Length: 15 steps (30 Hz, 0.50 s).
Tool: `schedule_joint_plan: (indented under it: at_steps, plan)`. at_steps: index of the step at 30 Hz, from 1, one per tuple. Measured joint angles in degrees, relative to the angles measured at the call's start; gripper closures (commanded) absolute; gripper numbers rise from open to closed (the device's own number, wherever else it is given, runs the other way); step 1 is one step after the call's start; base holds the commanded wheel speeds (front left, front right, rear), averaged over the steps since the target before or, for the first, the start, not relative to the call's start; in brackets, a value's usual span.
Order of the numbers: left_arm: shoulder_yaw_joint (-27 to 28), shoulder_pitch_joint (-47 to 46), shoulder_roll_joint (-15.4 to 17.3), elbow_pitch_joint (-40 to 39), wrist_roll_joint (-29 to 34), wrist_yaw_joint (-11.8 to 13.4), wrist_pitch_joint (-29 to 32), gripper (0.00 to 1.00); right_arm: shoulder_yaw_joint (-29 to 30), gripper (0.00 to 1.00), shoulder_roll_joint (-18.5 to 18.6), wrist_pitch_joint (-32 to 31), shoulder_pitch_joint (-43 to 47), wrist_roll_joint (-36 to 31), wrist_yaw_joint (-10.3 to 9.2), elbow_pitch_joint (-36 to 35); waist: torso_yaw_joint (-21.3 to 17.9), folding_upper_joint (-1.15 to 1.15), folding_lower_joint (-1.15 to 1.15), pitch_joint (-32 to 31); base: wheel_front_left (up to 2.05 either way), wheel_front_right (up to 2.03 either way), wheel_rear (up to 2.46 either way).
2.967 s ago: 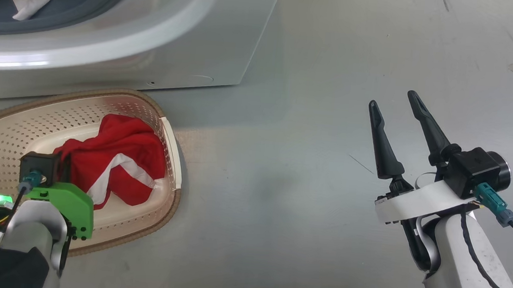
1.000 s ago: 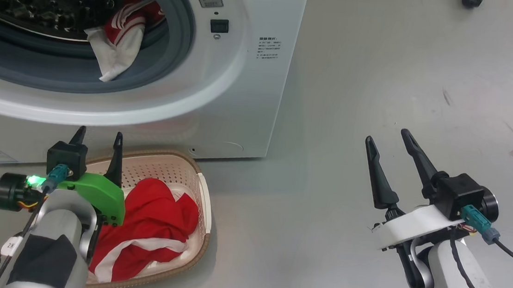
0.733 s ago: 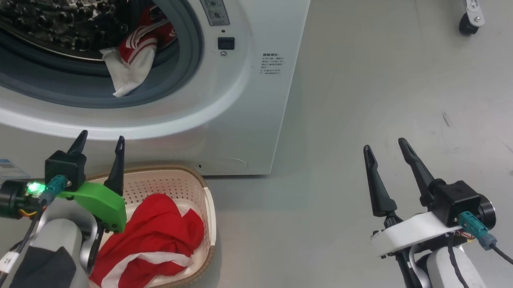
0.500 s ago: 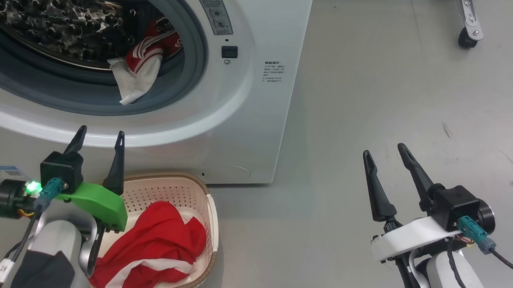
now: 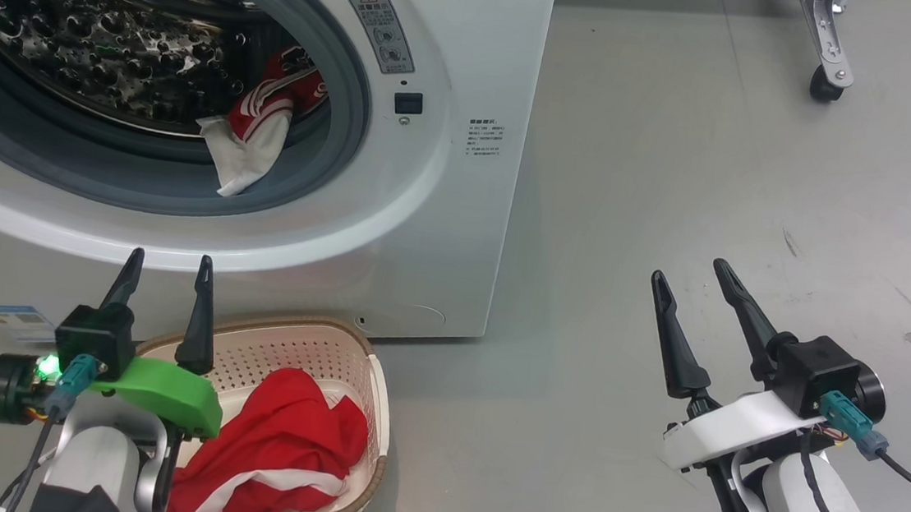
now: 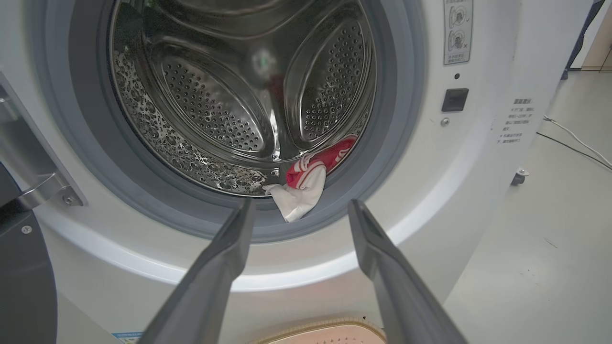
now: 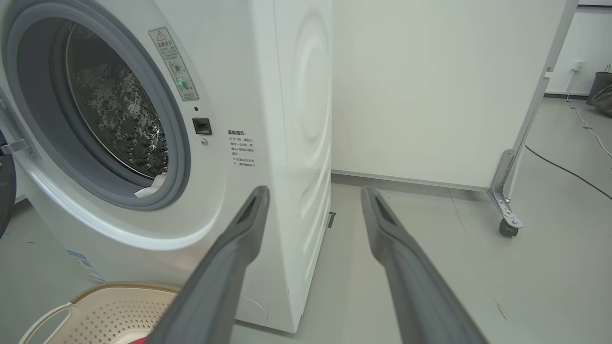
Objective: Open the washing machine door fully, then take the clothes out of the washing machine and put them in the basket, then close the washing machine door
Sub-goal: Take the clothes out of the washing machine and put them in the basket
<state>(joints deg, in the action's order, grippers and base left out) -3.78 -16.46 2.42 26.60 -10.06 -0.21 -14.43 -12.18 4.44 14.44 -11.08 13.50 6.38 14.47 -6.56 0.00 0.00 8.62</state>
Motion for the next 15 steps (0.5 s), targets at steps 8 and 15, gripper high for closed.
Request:
schedule_joint_plan:
  at_steps: [8,15]
  plan:
    - [-0.1,1.2,-0.1,-3.1,-0.2,0.8,0.0,0.00,0.0,0.00,-0.1,0.0,0.7,0.0,0.00,-0.3,0.2,0.00,0.00,-0.4,0.00,0.00,0.00]
    - [-0.2,2.7,-0.1,-3.8,-0.2,1.0,0.0,0.00,-0.1,0.00,-0.2,0.0,1.0,0.0,0.00,-0.3,0.3,0.00,0.00,-0.6,0.00,0.00,0.00]
